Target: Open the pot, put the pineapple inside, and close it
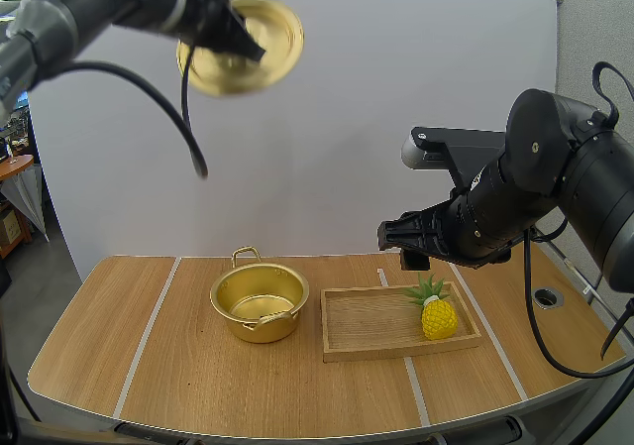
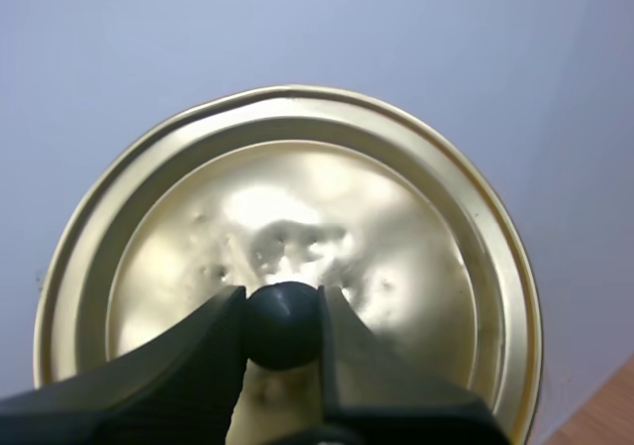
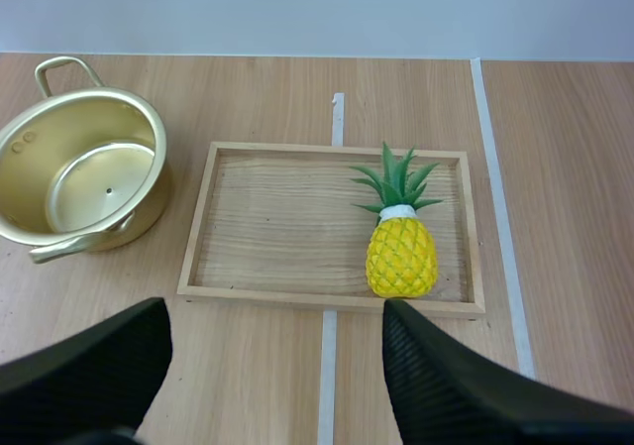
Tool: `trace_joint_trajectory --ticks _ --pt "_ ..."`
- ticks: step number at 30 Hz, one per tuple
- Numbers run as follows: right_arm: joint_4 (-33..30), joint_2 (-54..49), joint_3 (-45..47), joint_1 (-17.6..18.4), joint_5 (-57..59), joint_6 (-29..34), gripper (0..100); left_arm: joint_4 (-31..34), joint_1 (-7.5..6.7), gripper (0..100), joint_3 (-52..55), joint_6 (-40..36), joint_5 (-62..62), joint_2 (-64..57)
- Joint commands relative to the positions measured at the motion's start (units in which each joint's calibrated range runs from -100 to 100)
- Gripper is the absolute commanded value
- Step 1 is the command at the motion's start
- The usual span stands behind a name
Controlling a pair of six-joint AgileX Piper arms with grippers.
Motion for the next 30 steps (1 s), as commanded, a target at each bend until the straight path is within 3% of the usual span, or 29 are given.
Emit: trace_joint_trajectory --ticks 1,8,16,30 --pt "-0.42 -0.15 -0.36 -0.14 0.12 -0.16 100 -0.13 -0.20 1 -7.68 -0.08 -7.63 -0.68" --pt "-0.42 -0.15 -0.36 -0.14 0.12 -0.16 100 -0.04 -0.20 0 -17.68 3.63 -21.74 -0.56" --pt "-0.42 -0.15 -0.36 -0.14 0.12 -0.16 100 0.22 -0.20 0 -19.32 3.82 -32.78 -1.45" --pt "-0.44 -0.15 -0.36 -0.14 -2.28 -0.07 100 0.22 -0.20 0 -19.32 3.82 -32.81 -1.34"
